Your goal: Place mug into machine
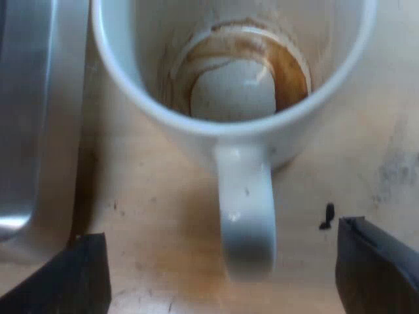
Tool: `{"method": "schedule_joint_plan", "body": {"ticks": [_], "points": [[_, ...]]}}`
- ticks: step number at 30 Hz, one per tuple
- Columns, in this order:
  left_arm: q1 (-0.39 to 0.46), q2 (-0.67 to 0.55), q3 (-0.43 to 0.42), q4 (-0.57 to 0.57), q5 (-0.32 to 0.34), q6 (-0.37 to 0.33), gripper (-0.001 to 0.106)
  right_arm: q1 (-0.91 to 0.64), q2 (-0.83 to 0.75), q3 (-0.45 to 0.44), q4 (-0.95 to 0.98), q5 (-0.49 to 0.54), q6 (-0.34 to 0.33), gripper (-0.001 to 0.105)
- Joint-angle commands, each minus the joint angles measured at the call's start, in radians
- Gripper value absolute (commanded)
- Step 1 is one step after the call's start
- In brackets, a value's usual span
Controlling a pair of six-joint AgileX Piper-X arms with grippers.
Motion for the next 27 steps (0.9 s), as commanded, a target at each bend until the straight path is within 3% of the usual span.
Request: {"method": "schedule_joint_plan", "body": {"ticks": [1, 13, 16, 19, 23, 24, 27], "points": [[-0.005, -0.005, -0.005, 0.001, 0.005, -0.029, 0.071, 0.000, 0.017, -0.002, -0.042, 0.000, -0.005, 0.071], [-0.005, -0.005, -0.005, 0.003, 0.005, -0.024, 0.071, 0.000, 0.070, -0.002, -0.115, 0.000, 0.041, 0.071], [-0.005, -0.005, -0.005, 0.003, 0.005, -0.024, 0.071, 0.000, 0.070, -0.002, -0.117, 0.000, 0.041, 0.065], [-0.005, -0.005, -0.005, 0.003, 0.007, -0.024, 0.071, 0.000, 0.070, -0.002, -0.117, 0.038, 0.041, 0.042], [-0.005, -0.005, -0.005, 0.003, 0.006, -0.024, 0.071, 0.000, 0.070, -0.002, -0.112, 0.057, 0.041, 0.005], [-0.005, -0.005, -0.005, 0.003, 0.006, -0.024, 0.071, 0.000, 0.070, -0.002, -0.110, 0.051, 0.041, 0.000], [-0.005, -0.005, -0.005, 0.003, 0.006, -0.024, 0.071, 0.000, 0.070, -0.004, -0.088, 0.041, 0.041, 0.000]]}}
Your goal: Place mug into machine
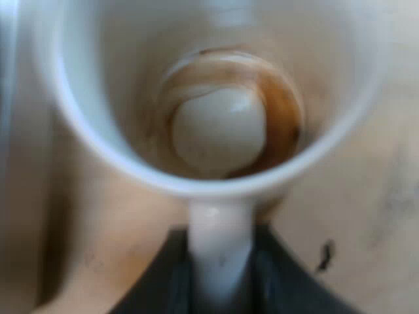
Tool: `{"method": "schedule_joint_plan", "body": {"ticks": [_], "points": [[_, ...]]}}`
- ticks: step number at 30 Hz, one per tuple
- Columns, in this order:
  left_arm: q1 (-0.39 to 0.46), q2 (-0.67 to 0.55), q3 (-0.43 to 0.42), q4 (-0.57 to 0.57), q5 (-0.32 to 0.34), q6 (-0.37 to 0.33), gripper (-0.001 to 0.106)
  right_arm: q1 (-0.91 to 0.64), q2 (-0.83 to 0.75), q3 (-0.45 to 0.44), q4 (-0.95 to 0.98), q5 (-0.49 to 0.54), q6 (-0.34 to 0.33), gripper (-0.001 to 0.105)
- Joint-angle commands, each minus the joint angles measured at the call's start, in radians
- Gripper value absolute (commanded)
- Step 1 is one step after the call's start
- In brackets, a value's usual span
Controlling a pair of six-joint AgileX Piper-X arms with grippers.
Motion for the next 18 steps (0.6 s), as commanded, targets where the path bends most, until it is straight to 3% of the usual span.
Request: {"method": "schedule_joint_plan", "body": {"ticks": [1, 18], "points": [[-0.005, -0.005, -0.005, -0.010, 0.006, -0.024, 0.071, 0.000, -0.007, -0.008, 0.025, -0.006, -0.004, 0.000], [-0.005, -0.063, -0.005, -0.010, -0.004, -0.024, 0.071, 0.000, -0.313, -0.009, 0.299, -0.002, -0.006, 0.000]]}}
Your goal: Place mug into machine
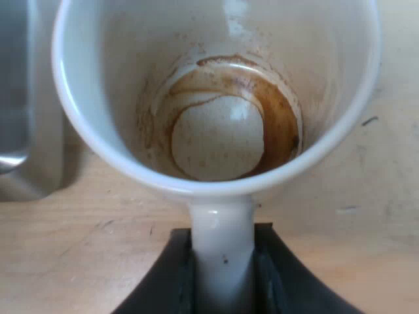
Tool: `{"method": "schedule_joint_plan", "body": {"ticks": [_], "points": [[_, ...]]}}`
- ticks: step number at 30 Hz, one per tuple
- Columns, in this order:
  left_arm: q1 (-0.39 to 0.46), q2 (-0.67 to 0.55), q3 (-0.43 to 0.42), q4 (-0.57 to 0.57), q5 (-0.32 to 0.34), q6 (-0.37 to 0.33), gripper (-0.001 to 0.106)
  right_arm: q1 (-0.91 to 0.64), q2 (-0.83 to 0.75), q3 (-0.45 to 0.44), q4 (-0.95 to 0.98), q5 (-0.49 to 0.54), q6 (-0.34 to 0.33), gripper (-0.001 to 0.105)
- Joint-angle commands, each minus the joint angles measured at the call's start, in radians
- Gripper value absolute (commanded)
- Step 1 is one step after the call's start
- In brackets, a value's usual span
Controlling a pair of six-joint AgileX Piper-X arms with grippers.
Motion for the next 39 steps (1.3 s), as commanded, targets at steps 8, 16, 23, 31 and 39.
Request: {"method": "schedule_joint_plan", "body": {"ticks": [8, 16, 23, 31, 39], "points": [[-0.005, -0.188, -0.005, 0.091, -0.054, -0.029, 0.071, 0.000, -0.303, -0.013, 0.203, -0.003, -0.009, 0.000], [-0.005, -0.320, -0.005, 0.221, -0.095, -0.011, 0.071, 0.000, -0.454, -0.013, 0.322, -0.003, -0.013, 0.000], [-0.005, -0.434, -0.005, 0.361, -0.144, -0.003, 0.071, 0.002, -0.554, -0.013, 0.421, -0.037, -0.060, 0.000], [-0.005, -0.587, 0.119, 0.387, -0.167, -0.078, 0.071, 0.002, -0.614, -0.015, 0.490, -0.077, -0.121, 0.000], [-0.005, -0.696, 0.220, 0.393, -0.229, -0.126, 0.071, 0.002, -0.614, -0.018, 0.487, -0.119, -0.187, 0.000]]}}
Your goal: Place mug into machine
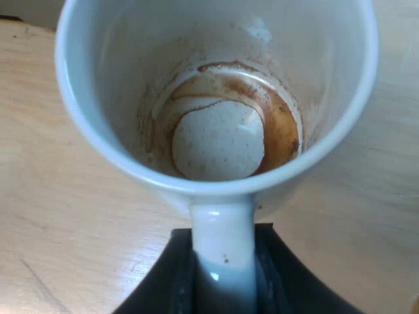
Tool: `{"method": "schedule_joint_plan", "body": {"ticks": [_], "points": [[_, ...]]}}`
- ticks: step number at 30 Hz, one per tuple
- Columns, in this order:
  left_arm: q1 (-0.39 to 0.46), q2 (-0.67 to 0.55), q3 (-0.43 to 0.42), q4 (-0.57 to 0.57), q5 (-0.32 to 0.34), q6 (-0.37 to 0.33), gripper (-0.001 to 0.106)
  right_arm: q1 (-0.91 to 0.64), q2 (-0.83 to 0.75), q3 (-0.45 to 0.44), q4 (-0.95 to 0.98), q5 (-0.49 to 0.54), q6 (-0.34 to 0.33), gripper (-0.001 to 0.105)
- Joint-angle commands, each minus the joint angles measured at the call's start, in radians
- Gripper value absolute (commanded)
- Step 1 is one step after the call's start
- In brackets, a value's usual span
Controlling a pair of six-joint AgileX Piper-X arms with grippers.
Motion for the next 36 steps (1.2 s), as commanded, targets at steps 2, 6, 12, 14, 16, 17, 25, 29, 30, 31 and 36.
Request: {"method": "schedule_joint_plan", "body": {"ticks": [2, 6, 12, 14, 16, 17, 25, 29, 30, 31, 36], "points": [[-0.003, 0.004, 0.022, -0.010, -0.009, -0.043, 0.071, 0.002, -0.011, -0.018, -0.062, -0.027, -0.030, 0.000], [0.002, 0.012, 0.057, -0.069, -0.013, -0.043, 0.071, 0.002, 0.018, -0.018, -0.103, -0.034, -0.030, 0.000], [0.107, 0.052, 0.061, -0.134, 0.031, -0.026, 0.071, 0.002, 0.103, -0.049, -0.157, -0.066, -0.043, 0.000], [0.155, 0.070, 0.061, -0.147, 0.089, -0.004, 0.071, 0.002, 0.129, -0.068, -0.167, -0.066, -0.054, 0.000], [0.204, 0.090, 0.061, -0.154, 0.160, 0.016, 0.071, 0.002, 0.157, -0.087, -0.175, -0.069, -0.054, 0.000], [0.230, 0.103, 0.061, -0.154, 0.189, 0.030, 0.071, 0.002, 0.175, -0.099, -0.179, -0.074, -0.061, 0.000], [0.295, 0.135, 0.061, -0.154, 0.236, 0.061, 0.071, 0.180, 0.261, -0.122, -0.247, 0.000, -0.052, 0.000], [0.295, 0.135, 0.061, -0.152, 0.236, 0.074, 0.071, 0.285, 0.328, -0.122, -0.300, 0.041, -0.010, 0.000], [0.295, 0.135, 0.061, -0.152, 0.236, 0.074, 0.071, 0.306, 0.349, -0.122, -0.317, 0.041, 0.008, 0.000], [0.295, 0.135, 0.061, -0.152, 0.236, 0.074, 0.071, 0.313, 0.356, -0.122, -0.322, 0.041, 0.017, 0.000], [0.295, 0.135, 0.061, -0.152, 0.236, 0.083, 0.071, 0.387, 0.425, -0.122, -0.391, 0.041, 0.069, 0.000]]}}
